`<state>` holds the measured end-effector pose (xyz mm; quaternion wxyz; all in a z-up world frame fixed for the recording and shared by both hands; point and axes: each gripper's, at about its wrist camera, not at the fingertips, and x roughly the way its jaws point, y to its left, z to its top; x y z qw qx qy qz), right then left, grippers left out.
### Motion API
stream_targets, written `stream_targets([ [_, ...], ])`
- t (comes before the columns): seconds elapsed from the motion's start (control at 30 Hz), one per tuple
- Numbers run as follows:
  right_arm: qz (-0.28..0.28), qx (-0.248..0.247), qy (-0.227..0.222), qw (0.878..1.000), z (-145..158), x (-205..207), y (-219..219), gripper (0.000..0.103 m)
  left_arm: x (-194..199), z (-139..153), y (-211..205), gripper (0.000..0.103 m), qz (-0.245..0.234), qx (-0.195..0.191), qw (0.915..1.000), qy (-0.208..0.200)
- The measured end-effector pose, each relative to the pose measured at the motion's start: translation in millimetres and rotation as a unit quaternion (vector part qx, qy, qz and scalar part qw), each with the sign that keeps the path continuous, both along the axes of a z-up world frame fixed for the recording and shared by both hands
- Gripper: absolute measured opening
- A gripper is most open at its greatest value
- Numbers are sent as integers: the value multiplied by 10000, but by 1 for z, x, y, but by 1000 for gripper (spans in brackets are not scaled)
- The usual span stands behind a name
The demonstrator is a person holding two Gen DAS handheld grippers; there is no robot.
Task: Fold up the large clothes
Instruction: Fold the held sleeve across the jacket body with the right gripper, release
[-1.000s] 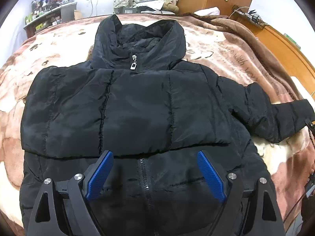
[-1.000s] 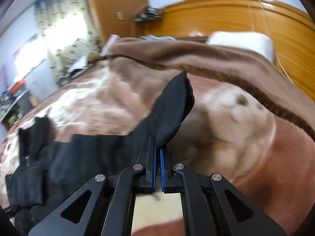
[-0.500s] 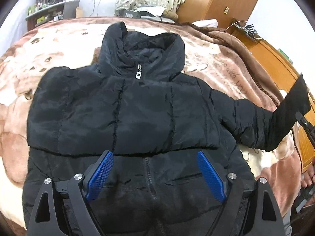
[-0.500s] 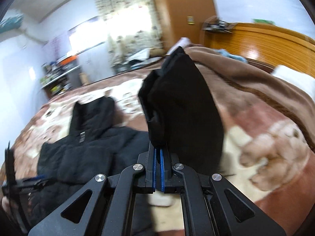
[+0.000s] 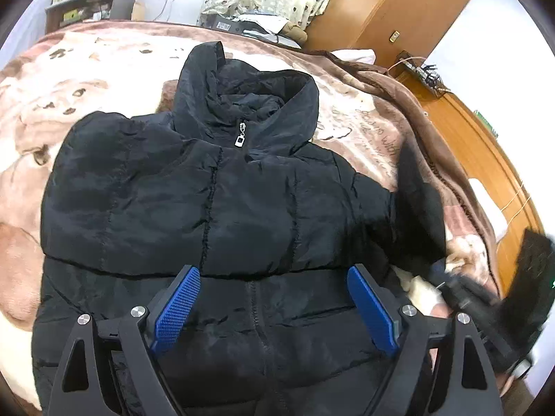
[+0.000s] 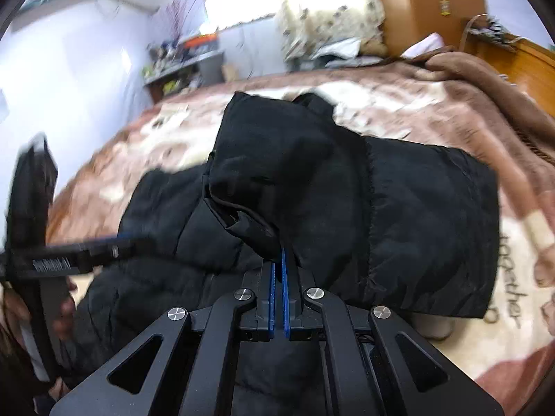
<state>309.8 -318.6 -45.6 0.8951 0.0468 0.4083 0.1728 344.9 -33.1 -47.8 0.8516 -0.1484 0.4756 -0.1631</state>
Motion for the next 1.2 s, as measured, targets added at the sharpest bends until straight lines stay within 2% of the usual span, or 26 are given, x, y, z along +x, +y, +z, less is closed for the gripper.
stream_targets([
  [0.1,244,59,360,9990,-17,2,13,4,5,-5,-1,91,-28,-110,9999,125],
  [0.23,285,73,540,9981,-24,-2,10,14,12,-14,-7,93,-152,-293,9991,257],
  [0.3,308,171,540,9979,-24,-7,5,20,19,-22,-13,93,-145,-326,9984,443],
  [0.37,293,237,513,9980,-22,-14,1,32,24,-32,-19,94,-197,-421,9969,633],
  [0.43,279,289,485,9980,-19,-18,-6,42,28,-40,-27,94,-236,-282,9964,768],
  [0.63,-98,350,479,9982,-19,-33,-41,43,35,-56,-57,94,-424,-14,9959,804],
  [0.83,-405,20,444,9982,-23,-47,-63,44,46,-74,-88,93,-392,31,9932,1092],
  [0.9,-473,-128,436,9978,-23,-49,-67,44,45,-78,-96,76,-337,190,9925,1156],
  [0.97,-531,-104,432,9976,-23,-50,-73,44,43,-79,-99,38,-352,284,9930,1091],
  [1.0,-577,-73,434,9974,-22,-51,-75,43,41,-77,-99,33,-309,335,9937,1023],
  [1.07,-678,-1,438,9967,-22,-52,-79,43,39,-70,-96,17,-209,358,9952,882],
  [1.2,-800,29,419,9959,-19,-53,-83,43,30,-43,-75,10,-15,164,9984,546],
])
